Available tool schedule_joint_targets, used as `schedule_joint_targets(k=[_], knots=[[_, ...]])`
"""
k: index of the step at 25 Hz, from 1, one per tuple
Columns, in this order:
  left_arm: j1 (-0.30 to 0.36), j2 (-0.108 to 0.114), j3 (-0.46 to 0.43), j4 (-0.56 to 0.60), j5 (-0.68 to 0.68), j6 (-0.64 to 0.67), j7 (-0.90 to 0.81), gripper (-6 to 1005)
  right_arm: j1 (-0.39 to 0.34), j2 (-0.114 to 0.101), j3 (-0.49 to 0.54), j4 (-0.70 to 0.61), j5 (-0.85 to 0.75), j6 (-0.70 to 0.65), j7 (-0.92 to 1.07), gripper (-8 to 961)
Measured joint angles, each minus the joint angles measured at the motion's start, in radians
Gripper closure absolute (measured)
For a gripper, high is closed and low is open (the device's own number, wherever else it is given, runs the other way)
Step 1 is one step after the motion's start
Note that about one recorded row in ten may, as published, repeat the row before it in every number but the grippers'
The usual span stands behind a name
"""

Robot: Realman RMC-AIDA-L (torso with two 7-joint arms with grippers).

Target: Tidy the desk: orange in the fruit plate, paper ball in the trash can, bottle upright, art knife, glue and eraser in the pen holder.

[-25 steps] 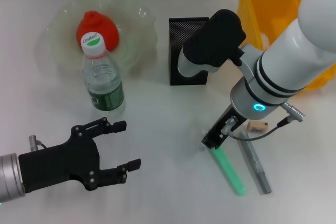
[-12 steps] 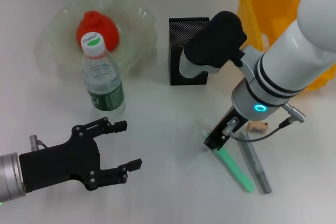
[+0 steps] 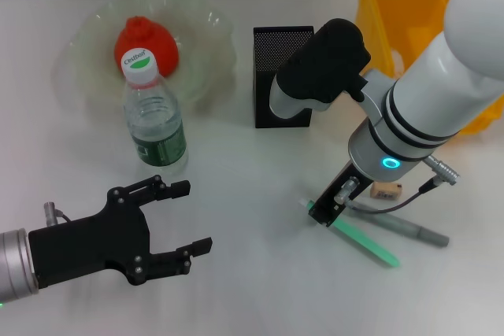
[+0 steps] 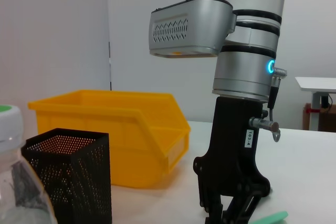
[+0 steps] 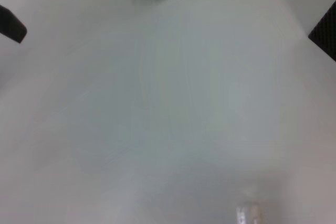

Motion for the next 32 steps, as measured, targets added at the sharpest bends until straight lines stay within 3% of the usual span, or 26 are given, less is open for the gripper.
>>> schedule_joint_targets(k=[10,14,25,32], knots=[[0.000,0.000,0.002,-0.001,0.000,-0.002,0.000,187,-0.004,-0.003,0.013,-0.012,0.052,0.017,-0.022,799],[0.002,0.001,0.003,-0.001,0.000,-0.003,0.000,186,-0.019,-0.004,0.062,-0.051,0.090,0.013,-0.056,798],[0.005,0.003,0.010,-0.002,0.010,0.009,0.000,187,-0.188,-0.004,0.331,-0.387,0.170,0.035,-0.213,795],[0.003,0.003,0.010,-0.002,0.021,0.011,-0.005,187,-0.296,-0.006,0.422,-0.387,0.461,0.251,-0.520,793]])
